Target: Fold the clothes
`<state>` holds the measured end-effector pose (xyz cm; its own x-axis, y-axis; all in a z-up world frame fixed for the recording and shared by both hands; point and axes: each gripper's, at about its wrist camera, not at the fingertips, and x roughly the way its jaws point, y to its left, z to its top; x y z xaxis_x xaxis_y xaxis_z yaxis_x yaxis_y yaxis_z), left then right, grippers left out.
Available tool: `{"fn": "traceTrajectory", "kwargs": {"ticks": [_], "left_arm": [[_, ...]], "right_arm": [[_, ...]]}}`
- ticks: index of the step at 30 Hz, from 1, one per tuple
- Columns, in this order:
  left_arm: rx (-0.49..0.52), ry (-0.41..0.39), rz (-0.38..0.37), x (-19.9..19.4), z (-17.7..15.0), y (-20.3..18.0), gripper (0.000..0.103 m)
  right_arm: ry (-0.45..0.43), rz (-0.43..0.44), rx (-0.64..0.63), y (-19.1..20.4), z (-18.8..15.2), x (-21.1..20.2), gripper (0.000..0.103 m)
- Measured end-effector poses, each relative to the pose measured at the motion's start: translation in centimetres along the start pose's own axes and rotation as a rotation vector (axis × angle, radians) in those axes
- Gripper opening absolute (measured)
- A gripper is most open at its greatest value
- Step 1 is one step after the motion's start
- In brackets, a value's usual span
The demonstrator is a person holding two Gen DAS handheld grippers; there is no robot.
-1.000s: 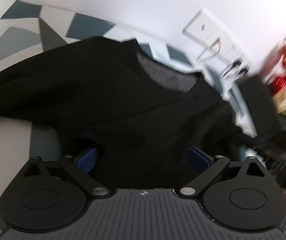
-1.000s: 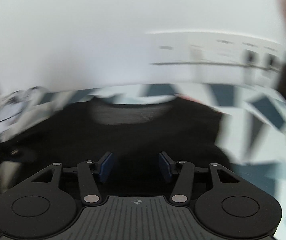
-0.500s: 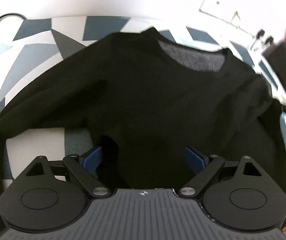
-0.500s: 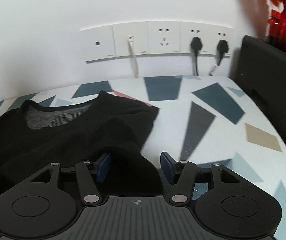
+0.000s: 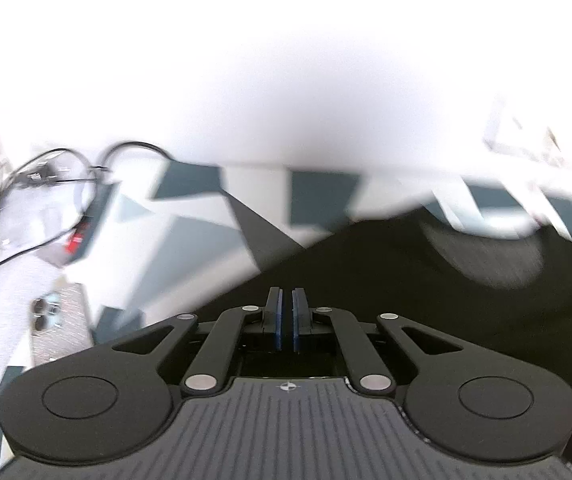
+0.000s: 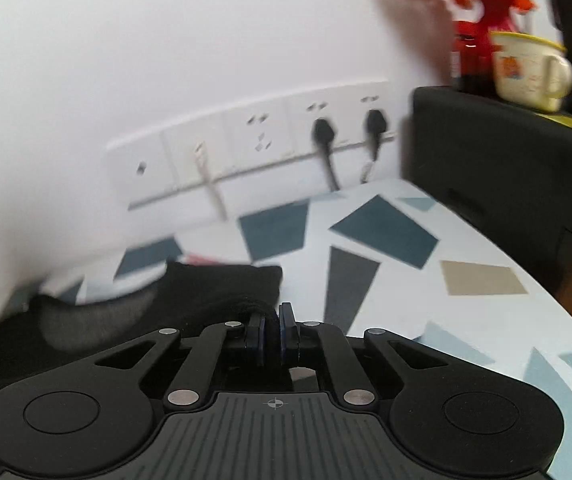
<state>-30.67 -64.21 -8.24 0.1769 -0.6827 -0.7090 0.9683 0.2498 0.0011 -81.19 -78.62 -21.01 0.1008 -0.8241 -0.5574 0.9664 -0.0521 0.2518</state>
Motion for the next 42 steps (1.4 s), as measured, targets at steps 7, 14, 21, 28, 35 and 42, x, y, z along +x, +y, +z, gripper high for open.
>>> {"fn": "traceTrajectory", "kwargs": {"ticks": [7,14,21,28,35,42], "left_arm": [[0.007,0.167,0.017,3.2,-3.7,0.4,0.010],[0.085,0.112,-0.088,4.2,-1.6,-3.3,0.071],[0.136,0.188,-0.047,9.3,-0.5,-6.5,0.071],[0.065,0.150,-0.037,9.7,-1.7,-4.9,0.077],[0.056,0.126,-0.011,10.7,-0.6,-5.2,0.081],[0.045,0.122,-0.008,11.2,-0.2,-4.8,0.088]], "right_arm": [[0.178,0.016,0.189,-2.7,-2.1,-0.8,0.037],[0.089,0.106,0.303,-4.3,2.3,0.2,0.052],[0.292,0.127,0.498,-5.9,6.6,11.5,0.031],[0.333,0.092,0.439,-4.7,7.4,14.2,0.006],[0.147,-0.019,0.213,-3.0,11.3,16.8,0.000],[0.183,0.171,0.071,-0.4,11.5,16.8,0.032]]}}
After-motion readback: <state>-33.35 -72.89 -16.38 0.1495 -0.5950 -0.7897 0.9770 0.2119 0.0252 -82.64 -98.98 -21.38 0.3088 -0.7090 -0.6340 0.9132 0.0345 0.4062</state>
